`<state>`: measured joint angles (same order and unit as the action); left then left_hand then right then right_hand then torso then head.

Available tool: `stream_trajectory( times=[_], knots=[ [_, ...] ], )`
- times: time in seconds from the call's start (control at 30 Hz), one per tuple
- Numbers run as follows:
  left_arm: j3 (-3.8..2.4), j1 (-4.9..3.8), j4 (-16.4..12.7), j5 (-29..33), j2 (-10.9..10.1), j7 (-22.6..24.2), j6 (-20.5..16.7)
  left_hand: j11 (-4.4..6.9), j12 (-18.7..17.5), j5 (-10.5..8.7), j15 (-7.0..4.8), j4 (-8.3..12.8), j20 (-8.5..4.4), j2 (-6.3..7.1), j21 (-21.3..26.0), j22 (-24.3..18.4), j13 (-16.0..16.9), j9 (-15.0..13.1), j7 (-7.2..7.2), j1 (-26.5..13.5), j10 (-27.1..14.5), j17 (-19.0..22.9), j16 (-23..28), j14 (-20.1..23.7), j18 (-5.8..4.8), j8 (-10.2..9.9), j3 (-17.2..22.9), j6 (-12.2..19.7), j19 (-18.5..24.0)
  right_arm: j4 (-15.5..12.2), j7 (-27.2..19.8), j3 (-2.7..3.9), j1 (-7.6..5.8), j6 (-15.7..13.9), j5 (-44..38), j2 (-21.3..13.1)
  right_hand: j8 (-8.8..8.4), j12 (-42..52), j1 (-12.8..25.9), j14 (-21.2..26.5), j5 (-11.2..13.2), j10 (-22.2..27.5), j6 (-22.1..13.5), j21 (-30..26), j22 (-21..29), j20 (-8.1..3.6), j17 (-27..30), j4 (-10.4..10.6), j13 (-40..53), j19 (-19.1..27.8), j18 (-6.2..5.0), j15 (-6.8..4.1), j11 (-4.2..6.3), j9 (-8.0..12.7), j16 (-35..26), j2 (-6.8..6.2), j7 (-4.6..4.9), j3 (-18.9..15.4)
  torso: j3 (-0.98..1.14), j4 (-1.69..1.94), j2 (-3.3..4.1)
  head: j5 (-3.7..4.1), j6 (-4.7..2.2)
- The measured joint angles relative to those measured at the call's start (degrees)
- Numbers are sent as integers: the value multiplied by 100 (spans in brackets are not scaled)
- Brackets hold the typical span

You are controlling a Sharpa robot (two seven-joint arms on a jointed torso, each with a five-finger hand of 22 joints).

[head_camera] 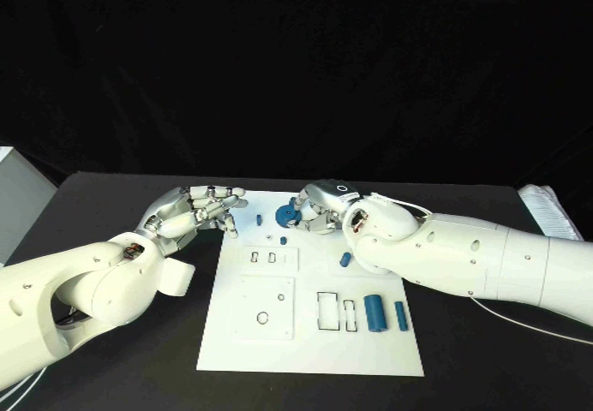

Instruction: Assemble the parts on the task board

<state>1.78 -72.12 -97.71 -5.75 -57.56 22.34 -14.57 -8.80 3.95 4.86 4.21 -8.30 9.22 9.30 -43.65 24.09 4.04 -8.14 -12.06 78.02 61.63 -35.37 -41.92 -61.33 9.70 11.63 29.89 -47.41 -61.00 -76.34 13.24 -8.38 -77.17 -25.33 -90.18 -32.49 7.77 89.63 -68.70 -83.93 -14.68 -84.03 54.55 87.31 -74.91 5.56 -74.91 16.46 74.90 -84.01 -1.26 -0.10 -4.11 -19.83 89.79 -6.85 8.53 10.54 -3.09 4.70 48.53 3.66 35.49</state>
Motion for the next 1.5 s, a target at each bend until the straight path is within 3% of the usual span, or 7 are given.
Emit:
stream_trajectory(
  times=[0.2,0.4,0.53,0.7,0.8,1.07,1.5],
  knots=[
    [0,0,12,-1,-2,-4,2,0,0,0,0,0,0,0,0,0,0,0,0,0,0,0,0,0,0,0,0,0,0,-159,-69,0,16,-309,24,-206,0,0,-1,0,-108,0,5,0,0,0,0,-17,0,0,0,0,0,11,0,-1,-5,50,3,0,0,9,-23],
    [0,0,56,-1,-13,-6,4,0,0,0,0,0,0,0,0,-1,0,0,0,0,0,0,0,0,0,0,0,0,0,-538,-460,26,8,-736,421,-747,-1,0,-214,0,-142,0,5,-45,1,0,0,-98,5,0,0,0,0,39,0,-166,-5,240,9,-12,-11,9,-52],
    [1,1,96,-2,-22,-6,6,0,0,0,0,0,0,0,0,0,0,0,0,0,0,0,0,0,0,0,0,0,0,-781,-939,47,-71,-811,1140,-1225,-32,-45,-466,0,-142,0,-26,-78,1,0,0,-210,5,0,0,0,0,63,0,-255,26,400,17,-34,-27,13,-66],
    [1,1,138,-2,-16,-5,11,0,0,0,0,0,-21,0,0,8,0,0,0,0,1,0,0,0,0,0,0,0,21,-898,-1541,59,-133,-753,2098,-1721,-47,-45,-704,0,-142,0,-46,-78,1,0,1,-360,5,0,0,0,1,79,0,-402,45,550,43,-70,-52,22,-93],
    [1,1,163,-2,-5,0,19,0,0,0,0,0,-21,0,0,8,0,0,0,0,1,0,0,0,0,0,0,0,21,-872,-1838,58,-137,-637,2529,-1938,-81,-67,-848,0,-15,0,-62,-78,-3,0,1,-481,4,0,0,0,1,98,0,-542,61,601,57,-83,-64,40,-101],
    [1,1,197,-6,19,12,52,0,0,0,0,0,-21,0,-22,7,0,0,0,0,1,0,0,0,1,0,0,0,21,-597,-2352,48,-38,-288,2998,-2279,-103,-113,-1062,0,106,1,-89,-78,-3,0,1,-619,4,0,0,0,1,117,0,-618,87,637,105,-121,-82,104,-111],
    [2,3,219,-10,27,17,82,0,0,0,0,0,-21,0,-22,12,0,1,0,0,1,0,0,0,0,0,0,0,20,-82,-2581,29,203,-26,3023,-2285,-171,-156,-1133,0,127,20,-166,-78,-2,0,1,-674,3,0,0,0,-20,141,0,-666,119,609,120,-122,-79,196,-60]
  ],
)
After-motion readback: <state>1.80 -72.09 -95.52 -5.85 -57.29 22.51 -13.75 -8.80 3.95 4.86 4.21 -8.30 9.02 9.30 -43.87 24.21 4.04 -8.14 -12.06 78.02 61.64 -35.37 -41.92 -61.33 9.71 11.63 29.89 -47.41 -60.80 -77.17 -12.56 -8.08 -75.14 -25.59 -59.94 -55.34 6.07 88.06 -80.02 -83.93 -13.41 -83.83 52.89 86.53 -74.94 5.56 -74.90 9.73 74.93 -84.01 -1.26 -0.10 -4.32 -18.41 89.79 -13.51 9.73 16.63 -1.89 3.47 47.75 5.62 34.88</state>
